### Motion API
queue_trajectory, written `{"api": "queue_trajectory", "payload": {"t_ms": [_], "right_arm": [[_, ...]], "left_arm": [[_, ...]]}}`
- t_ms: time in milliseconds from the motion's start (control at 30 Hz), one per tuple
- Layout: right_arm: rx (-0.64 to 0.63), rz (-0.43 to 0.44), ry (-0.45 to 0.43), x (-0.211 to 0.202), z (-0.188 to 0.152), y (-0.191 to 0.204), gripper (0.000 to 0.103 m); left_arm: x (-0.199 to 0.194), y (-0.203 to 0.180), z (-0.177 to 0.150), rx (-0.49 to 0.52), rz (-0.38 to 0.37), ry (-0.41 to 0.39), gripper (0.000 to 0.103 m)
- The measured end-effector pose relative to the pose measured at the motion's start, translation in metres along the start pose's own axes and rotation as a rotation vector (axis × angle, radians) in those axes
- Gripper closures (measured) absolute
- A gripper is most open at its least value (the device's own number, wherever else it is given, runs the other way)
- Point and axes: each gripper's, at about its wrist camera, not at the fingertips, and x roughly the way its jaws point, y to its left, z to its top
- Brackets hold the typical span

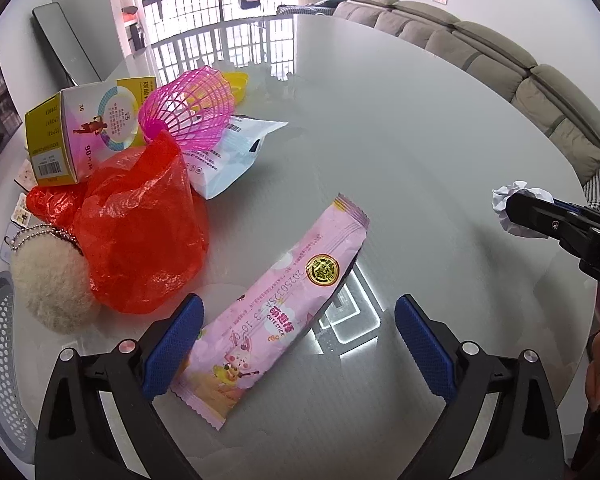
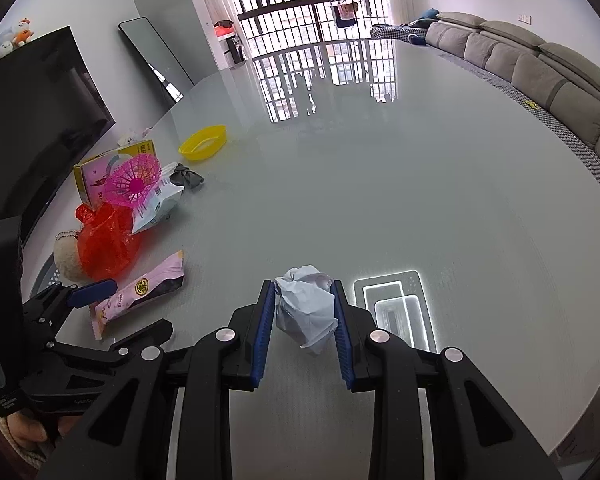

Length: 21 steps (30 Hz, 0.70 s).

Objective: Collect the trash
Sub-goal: 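Grasp the pink snack wrapper with the left gripper while the right holds the tissue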

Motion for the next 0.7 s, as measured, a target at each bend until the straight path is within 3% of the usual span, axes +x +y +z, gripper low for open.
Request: {"api": "queue_trajectory", "payload": {"t_ms": [133, 300, 333, 500, 700], "right_arm": [[0.002, 0.008, -0.002, 0.001, 0.0, -0.001, 0.075], [0.003, 0.018, 0.001, 0.002, -0.001, 0.002, 0.075], [0.003, 0.02, 0.001, 0.002, -0.001, 0.001, 0.075], [-0.006, 0.019, -0.003, 0.0, 0.0, 0.005, 0.075], [-0.031, 0.027, -0.009, -0.003, 0.004, 0.019, 0.075]], "left_arm": [[-0.001, 0.0, -0.002, -0.003, 0.003, -0.011, 0.028], [-0.005, 0.003, 0.001, -0.004, -0.01, -0.023, 0.064], [-0.006, 0.003, 0.0, -0.003, -0.015, -0.024, 0.067], [-0.018, 0.004, -0.002, -0.016, -0.02, -0.046, 0.078], [-0.055, 0.009, 0.003, -0.049, 0.012, -0.137, 0.078]]}}
